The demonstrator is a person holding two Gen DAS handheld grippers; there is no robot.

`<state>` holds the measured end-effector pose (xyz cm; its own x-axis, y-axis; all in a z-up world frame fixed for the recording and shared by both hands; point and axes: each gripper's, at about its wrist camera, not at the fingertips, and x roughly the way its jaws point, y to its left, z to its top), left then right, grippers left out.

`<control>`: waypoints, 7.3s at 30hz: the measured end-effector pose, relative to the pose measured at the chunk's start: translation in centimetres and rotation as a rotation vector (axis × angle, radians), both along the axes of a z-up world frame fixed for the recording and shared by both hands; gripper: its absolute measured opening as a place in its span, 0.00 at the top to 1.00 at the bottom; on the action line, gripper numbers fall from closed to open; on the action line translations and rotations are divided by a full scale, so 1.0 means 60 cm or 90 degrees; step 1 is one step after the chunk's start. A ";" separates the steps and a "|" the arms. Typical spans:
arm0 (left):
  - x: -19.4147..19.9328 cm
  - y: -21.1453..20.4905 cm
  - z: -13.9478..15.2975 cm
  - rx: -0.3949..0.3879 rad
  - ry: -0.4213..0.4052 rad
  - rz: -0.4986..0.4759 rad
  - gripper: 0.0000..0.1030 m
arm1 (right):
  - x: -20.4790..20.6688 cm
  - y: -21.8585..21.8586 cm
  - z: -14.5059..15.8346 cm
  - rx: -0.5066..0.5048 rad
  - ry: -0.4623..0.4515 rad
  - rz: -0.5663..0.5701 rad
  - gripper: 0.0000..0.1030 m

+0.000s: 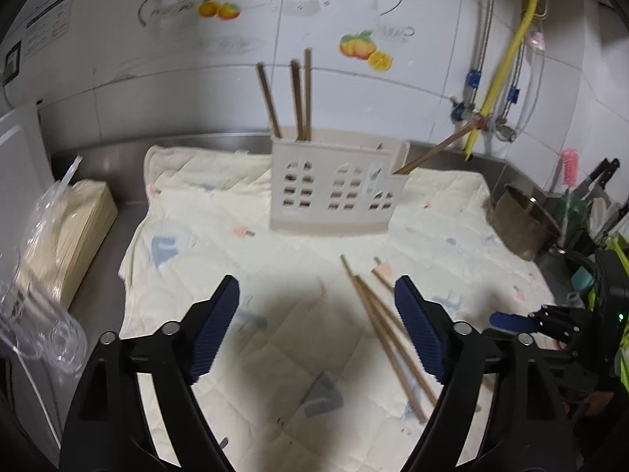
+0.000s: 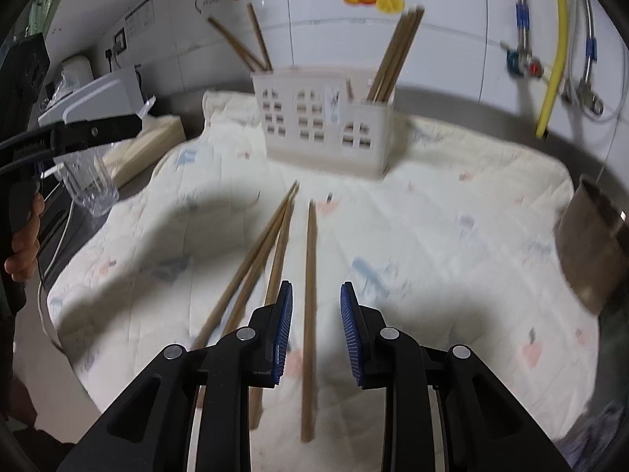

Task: Organize utensils
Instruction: 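Move both open tools back down to the chopsticks on the mat, then close the right tool on a chopstick while the left tool closes on another, then lift both held chopsticks and carry them above the beige holder, then open the right tool over the holder while the left tool opens to drop its chopstick, then lower the right tool and close it on a chopstick on the mat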

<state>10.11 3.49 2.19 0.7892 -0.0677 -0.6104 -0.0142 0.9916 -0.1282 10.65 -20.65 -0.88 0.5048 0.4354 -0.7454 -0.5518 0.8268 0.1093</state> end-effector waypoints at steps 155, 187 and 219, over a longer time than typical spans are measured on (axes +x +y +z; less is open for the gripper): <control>0.315 0.001 0.184 0.053 -0.071 -0.019 0.95 | 0.283 0.078 0.261 0.017 -0.118 0.011 0.94; 0.163 -0.008 0.218 0.045 -0.138 -0.011 0.33 | 0.151 0.032 0.223 0.072 -0.131 0.008 0.83; 0.001 0.003 0.006 -0.005 -0.021 0.065 0.05 | -0.016 0.053 -0.066 0.033 0.069 0.006 0.88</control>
<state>10.16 3.66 2.56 0.8121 0.0100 -0.5835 -0.1110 0.9843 -0.1375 9.70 -17.47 -4.86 0.4187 0.4785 -0.7718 -0.5419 0.8137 0.2106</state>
